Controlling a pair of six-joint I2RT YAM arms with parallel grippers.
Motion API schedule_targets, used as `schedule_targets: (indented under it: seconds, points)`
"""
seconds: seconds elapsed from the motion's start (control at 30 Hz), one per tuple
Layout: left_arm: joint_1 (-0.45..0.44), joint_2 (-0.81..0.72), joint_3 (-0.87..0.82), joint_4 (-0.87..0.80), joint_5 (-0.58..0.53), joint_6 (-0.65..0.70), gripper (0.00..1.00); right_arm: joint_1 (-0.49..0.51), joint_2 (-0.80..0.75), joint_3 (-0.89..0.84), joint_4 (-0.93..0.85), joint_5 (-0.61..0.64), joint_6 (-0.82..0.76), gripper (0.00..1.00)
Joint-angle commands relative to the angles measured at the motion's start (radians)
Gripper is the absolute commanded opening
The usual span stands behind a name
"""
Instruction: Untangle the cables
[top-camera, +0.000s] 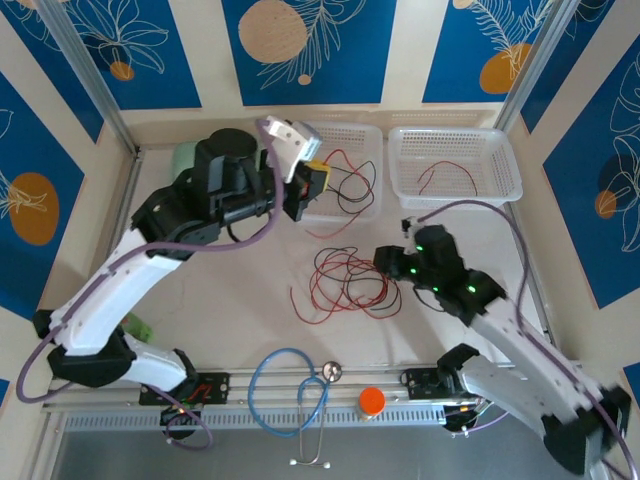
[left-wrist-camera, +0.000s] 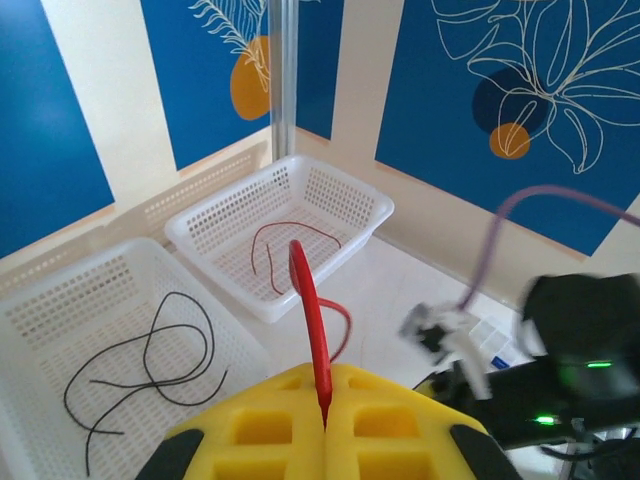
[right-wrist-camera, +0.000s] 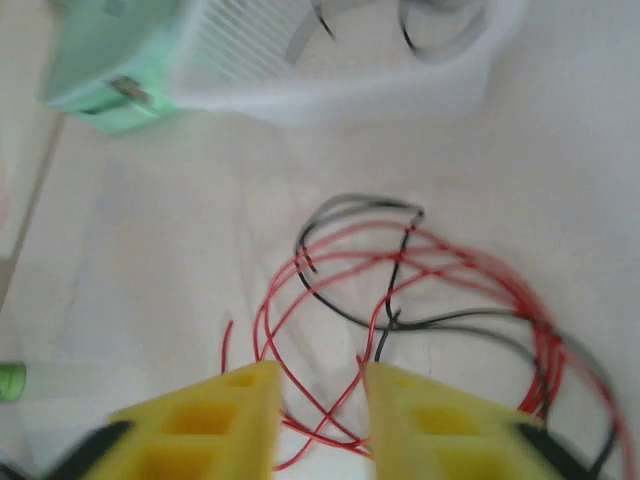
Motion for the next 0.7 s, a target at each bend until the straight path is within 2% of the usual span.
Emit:
schedule_targets:
  seconds: [0.0,0.03,0.1,0.23,0.43,0.67]
  points:
    - [0.005,0.058,0.053,0.031,0.042,0.027,0.00,-0.002,-0.123,0.069,-0.091,-0.065,-0.246,0.47]
    - [0.005,0.076,0.067,0.027,0.051,0.026,0.00,-0.002,-0.141,0.105,-0.097,-0.087,-0.301,0.54]
    - [0.005,0.111,0.093,0.014,0.075,0.022,0.00,0.003,-0.144,0.177,-0.101,-0.113,-0.399,0.60]
    - [0.005,0.171,0.150,-0.027,0.132,0.015,0.00,0.022,-0.077,0.311,-0.069,-0.117,-0.604,0.68]
    - [0.004,0.226,0.210,-0.089,0.224,0.004,0.00,0.039,0.069,0.447,0.018,-0.024,-0.835,0.71]
    - [0.002,0.243,0.229,-0.145,0.288,0.002,0.00,0.037,0.200,0.560,0.065,0.086,-0.991,0.70]
